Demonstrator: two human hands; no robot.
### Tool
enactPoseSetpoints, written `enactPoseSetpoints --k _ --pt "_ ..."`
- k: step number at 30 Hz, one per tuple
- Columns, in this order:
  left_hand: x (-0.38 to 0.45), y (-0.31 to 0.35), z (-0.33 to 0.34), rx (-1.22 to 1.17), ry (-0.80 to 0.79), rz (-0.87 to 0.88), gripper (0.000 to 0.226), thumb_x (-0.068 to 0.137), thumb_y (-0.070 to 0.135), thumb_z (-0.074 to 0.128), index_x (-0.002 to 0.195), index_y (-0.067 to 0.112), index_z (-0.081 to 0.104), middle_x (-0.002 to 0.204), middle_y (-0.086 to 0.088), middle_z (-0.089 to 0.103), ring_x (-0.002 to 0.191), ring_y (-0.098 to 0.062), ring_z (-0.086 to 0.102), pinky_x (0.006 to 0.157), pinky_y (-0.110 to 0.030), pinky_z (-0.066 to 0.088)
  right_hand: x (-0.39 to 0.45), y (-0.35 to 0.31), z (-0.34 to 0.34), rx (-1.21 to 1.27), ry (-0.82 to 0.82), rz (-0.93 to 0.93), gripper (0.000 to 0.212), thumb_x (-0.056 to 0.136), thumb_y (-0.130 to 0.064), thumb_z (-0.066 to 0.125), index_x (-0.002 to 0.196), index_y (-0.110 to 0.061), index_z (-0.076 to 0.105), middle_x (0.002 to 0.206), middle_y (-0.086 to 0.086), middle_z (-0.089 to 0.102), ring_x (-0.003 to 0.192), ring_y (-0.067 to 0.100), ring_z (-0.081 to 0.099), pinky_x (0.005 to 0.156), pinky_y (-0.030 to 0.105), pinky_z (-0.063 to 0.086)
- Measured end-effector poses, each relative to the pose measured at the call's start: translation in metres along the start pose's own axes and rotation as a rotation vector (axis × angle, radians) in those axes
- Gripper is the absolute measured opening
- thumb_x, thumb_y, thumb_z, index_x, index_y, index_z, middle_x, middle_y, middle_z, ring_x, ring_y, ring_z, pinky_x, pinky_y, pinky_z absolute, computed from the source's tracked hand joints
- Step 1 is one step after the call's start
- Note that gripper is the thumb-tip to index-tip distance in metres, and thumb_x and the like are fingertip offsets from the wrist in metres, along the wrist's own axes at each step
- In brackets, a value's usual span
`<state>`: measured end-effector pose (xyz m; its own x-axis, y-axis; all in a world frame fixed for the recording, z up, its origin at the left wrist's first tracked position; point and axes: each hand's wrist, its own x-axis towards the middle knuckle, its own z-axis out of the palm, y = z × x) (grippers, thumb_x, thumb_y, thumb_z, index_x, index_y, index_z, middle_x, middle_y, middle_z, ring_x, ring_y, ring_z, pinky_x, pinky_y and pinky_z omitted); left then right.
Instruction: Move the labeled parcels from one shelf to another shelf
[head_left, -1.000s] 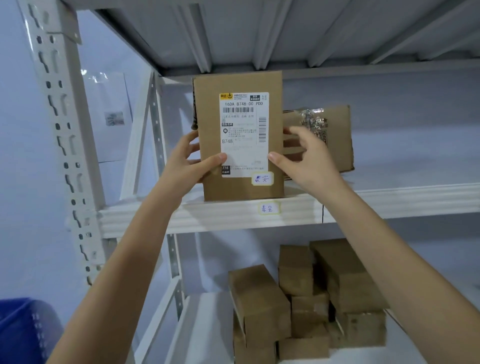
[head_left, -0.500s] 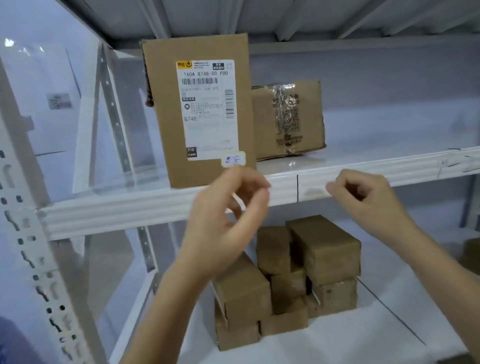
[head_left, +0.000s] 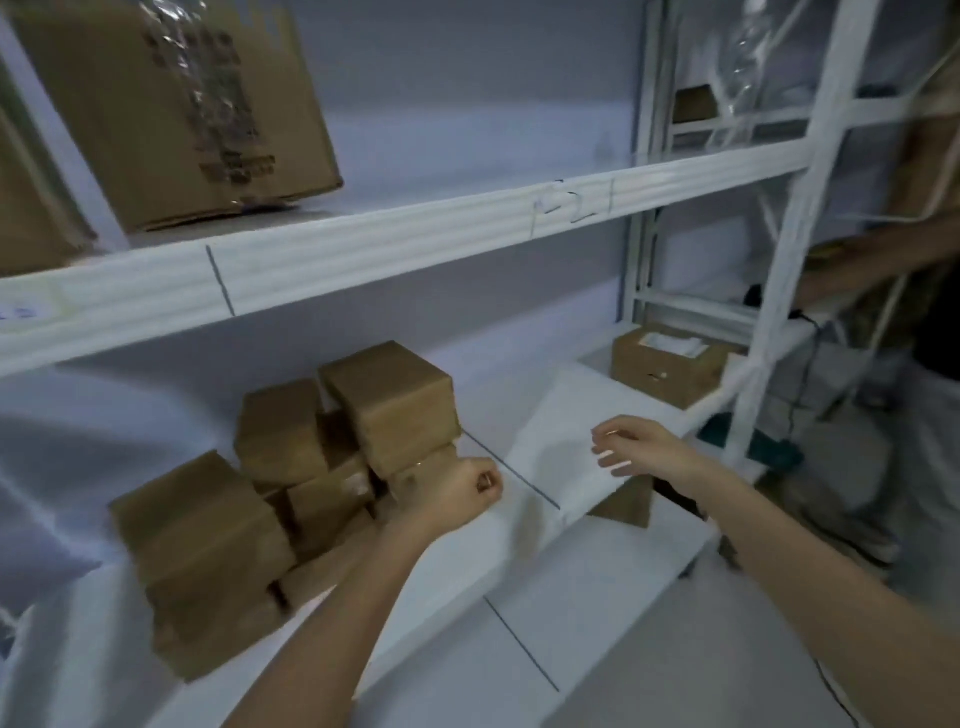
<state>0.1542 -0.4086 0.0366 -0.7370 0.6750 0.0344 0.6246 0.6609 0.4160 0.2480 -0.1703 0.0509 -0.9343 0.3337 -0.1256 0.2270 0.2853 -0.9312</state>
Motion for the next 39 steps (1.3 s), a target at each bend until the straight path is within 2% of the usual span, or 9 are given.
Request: enactPoseSetpoints --k 4,8,11,13,16,22,29,33,39 --pt "0.053 0.033 0.055 -0.065 -0.169 -0.093 0.009 0.087 0.021 0.053 0.086 0.018 0.062 0.086 -0.01 0.068 0.089 -0.032 0.068 0.079 -0.035 0.054 0.012 0.041 -0.066 0.077 0.109 0.141 0.024 0.091 -0.022 0.057 0.109 -0.006 0.06 0.109 0.016 0.062 0.092 0.027 0.062 0.075 0.03 0.053" --pt "0.103 0.085 0.097 0.104 -0.233 -0.112 0.032 0.089 0.032 0.051 0.117 0.017 0.058 0.118 -0.006 0.067 0.103 -0.025 0.062 0.087 -0.03 0.045 0.026 0.076 -0.135 0.102 0.159 0.205 0.035 0.091 -0.024 0.058 0.118 -0.002 0.056 0.106 0.017 0.064 0.087 0.025 0.063 0.078 0.033 0.053" --pt "0.141 0.126 0.123 0.094 -0.27 -0.138 0.042 0.09 0.036 0.05 0.127 0.016 0.05 0.127 -0.009 0.061 0.114 -0.03 0.059 0.088 -0.03 0.044 0.038 0.095 -0.183 0.111 0.169 0.246 0.033 0.092 -0.022 0.056 0.119 -0.003 0.053 0.093 0.01 0.06 0.087 0.025 0.059 0.082 0.035 0.051" --pt "0.163 0.147 0.14 -0.05 -0.289 -0.208 0.042 0.087 0.036 0.053 0.124 0.015 0.051 0.118 -0.011 0.064 0.104 -0.029 0.064 0.083 -0.032 0.049 0.045 0.107 -0.212 0.145 0.189 0.307 0.036 0.093 -0.022 0.055 0.124 -0.003 0.05 0.094 0.012 0.059 0.089 0.027 0.059 0.088 0.039 0.049" --pt "0.193 0.171 0.159 -0.328 -0.29 -0.325 0.024 0.087 0.028 0.054 0.104 0.011 0.049 0.1 -0.013 0.063 0.072 -0.021 0.061 0.07 -0.032 0.053 0.058 0.125 -0.247 0.108 0.202 0.364 0.039 0.092 -0.022 0.056 0.126 -0.002 0.05 0.098 0.012 0.06 0.091 0.027 0.059 0.073 0.032 0.051" --pt "0.25 0.192 0.172 -0.537 -0.26 -0.44 0.016 0.093 0.018 0.051 0.101 0.006 0.043 0.099 -0.019 0.057 0.066 -0.023 0.056 0.062 -0.032 0.049 0.102 0.147 -0.289 0.089 0.23 0.4 0.036 0.092 -0.023 0.055 0.122 -0.004 0.053 0.085 0.005 0.061 0.093 0.024 0.06 0.084 0.034 0.052" --pt "0.34 0.195 0.176 -0.666 -0.195 -0.528 0.023 0.093 0.019 0.053 0.106 0.001 0.046 0.104 -0.019 0.054 0.09 -0.037 0.061 0.082 -0.041 0.052 0.184 0.154 -0.311 0.035 0.242 0.318 0.031 0.092 -0.021 0.054 0.118 -0.004 0.053 0.105 0.011 0.057 0.096 0.024 0.057 0.083 0.034 0.05" --pt "0.396 0.19 0.172 -0.8 -0.194 -0.557 0.047 0.089 0.032 0.058 0.123 0.002 0.042 0.122 -0.022 0.053 0.091 -0.035 0.061 0.079 -0.041 0.053 0.243 0.149 -0.326 -0.008 0.306 0.285 0.041 0.089 -0.025 0.056 0.125 -0.005 0.053 0.126 0.016 0.056 0.116 0.032 0.055 0.096 0.04 0.048" --pt "0.455 0.184 0.162 -0.931 -0.182 -0.644 0.07 0.09 0.041 0.055 0.145 0.007 0.029 0.136 -0.022 0.041 0.123 -0.045 0.051 0.093 -0.045 0.048 0.315 0.139 -0.342 -0.088 0.301 0.269 0.049 0.089 -0.03 0.054 0.134 -0.012 0.049 0.142 0.009 0.046 0.127 0.027 0.045 0.105 0.04 0.043"
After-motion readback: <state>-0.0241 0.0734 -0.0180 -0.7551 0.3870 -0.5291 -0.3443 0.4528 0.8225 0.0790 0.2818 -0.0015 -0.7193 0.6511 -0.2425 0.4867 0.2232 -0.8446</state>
